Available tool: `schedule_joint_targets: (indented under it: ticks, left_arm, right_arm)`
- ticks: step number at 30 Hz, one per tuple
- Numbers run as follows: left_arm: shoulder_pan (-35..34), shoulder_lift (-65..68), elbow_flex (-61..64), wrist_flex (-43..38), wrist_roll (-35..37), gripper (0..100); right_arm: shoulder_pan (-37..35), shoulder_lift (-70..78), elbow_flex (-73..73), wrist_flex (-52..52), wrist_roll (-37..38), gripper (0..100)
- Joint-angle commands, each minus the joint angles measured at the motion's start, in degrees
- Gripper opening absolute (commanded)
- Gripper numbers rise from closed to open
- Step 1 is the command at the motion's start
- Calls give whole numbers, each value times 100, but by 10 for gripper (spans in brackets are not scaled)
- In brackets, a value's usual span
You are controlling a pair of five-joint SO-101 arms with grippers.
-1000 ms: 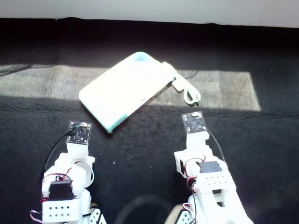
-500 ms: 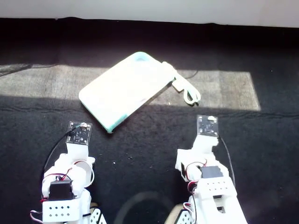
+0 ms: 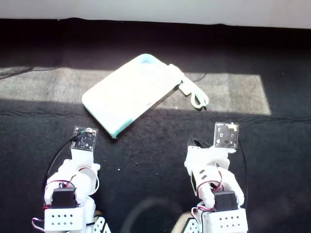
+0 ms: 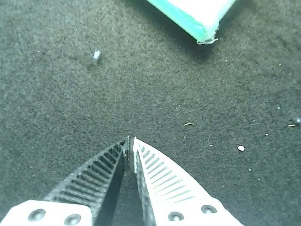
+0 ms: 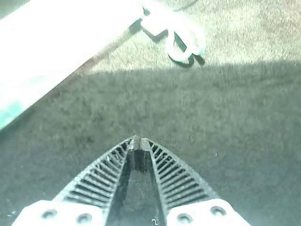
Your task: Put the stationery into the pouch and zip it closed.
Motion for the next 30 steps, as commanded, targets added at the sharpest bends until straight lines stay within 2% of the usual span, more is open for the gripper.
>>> schedule_joint_targets:
  ticks: [1,10,30]
  left_arm:
    - [66,-13,110,-9,44,10]
    - [48,-4,101,-18,44,10]
    - [66,-4,101,-18,26,10]
  right_arm:
    - [40,-48,787,277,62,9]
    - [48,215,787,1473,35,9]
    - [48,215,787,1499,35,9]
